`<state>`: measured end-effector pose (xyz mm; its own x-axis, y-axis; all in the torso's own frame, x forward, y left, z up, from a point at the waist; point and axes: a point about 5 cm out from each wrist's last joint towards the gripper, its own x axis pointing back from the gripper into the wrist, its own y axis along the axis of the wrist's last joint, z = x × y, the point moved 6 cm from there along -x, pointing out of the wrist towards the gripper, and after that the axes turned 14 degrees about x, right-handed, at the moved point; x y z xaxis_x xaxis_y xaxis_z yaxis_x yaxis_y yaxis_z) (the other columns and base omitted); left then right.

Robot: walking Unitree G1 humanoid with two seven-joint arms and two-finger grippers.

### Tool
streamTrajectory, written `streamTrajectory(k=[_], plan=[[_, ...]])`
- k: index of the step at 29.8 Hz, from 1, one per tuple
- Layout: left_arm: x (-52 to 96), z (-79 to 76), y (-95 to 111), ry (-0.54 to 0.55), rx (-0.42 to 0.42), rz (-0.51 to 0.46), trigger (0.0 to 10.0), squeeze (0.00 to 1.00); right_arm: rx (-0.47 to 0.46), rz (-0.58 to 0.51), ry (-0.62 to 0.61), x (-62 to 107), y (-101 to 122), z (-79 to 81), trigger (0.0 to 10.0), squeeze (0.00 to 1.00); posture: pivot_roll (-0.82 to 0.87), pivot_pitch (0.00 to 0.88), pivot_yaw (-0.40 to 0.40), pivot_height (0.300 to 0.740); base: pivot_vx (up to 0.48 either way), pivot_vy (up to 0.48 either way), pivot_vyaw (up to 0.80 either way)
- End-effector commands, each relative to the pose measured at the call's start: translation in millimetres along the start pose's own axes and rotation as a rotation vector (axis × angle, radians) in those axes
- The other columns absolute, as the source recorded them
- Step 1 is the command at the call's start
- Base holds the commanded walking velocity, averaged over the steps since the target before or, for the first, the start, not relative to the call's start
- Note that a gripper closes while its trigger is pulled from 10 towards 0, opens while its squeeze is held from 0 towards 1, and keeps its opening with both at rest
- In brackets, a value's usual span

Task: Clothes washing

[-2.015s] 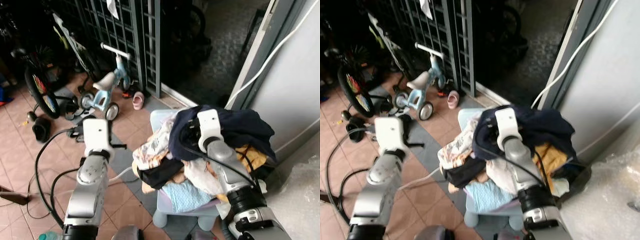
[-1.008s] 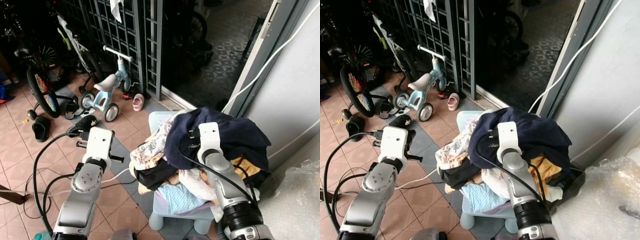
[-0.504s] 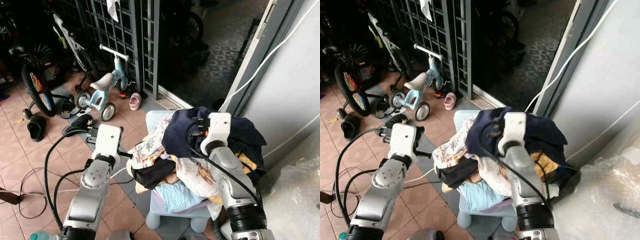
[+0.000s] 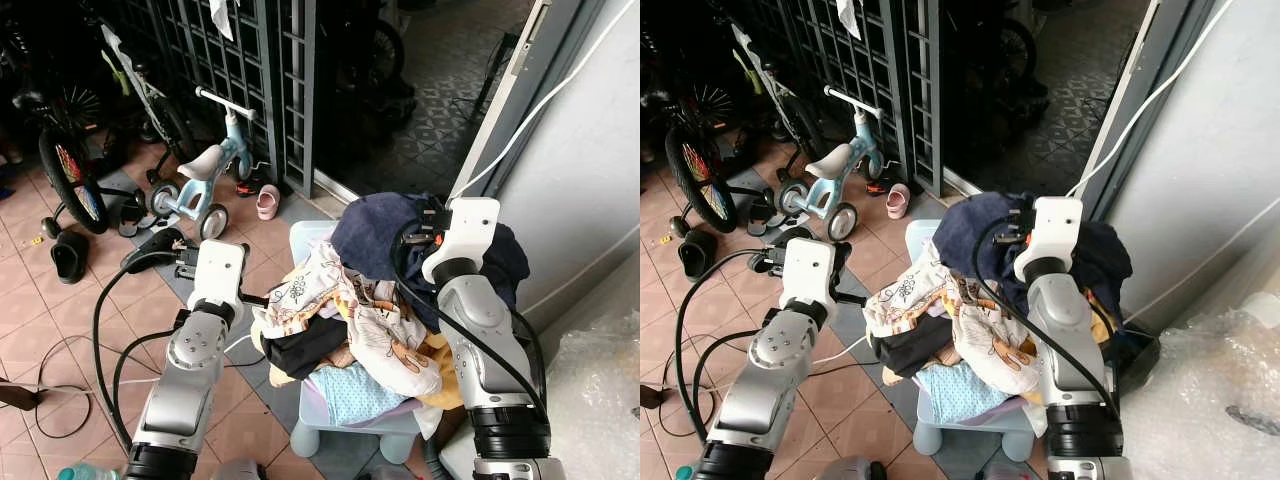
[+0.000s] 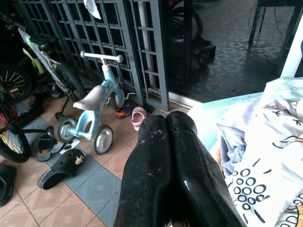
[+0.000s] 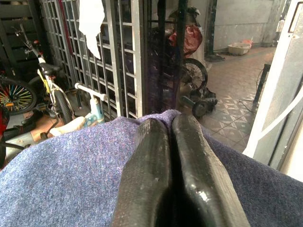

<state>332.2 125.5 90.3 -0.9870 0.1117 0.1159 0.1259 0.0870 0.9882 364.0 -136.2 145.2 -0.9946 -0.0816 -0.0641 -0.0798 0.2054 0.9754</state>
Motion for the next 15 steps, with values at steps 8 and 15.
streamTrajectory(k=[8,15], plan=[[-0.9,5.1,0.1,0.019,-0.006,-0.002,10.0,0.0,-0.002,-0.013,0.004,-2.6,5.5,4.0,10.0,0.0,-0.03,0.0,-0.018,0.74,0.0,0.0,-0.65],[-0.7,4.9,0.5,0.015,-0.008,-0.003,10.0,0.0,0.002,-0.009,0.003,-3.1,3.8,4.1,10.0,0.0,-0.03,0.0,-0.013,0.74,0.0,0.0,-0.75]])
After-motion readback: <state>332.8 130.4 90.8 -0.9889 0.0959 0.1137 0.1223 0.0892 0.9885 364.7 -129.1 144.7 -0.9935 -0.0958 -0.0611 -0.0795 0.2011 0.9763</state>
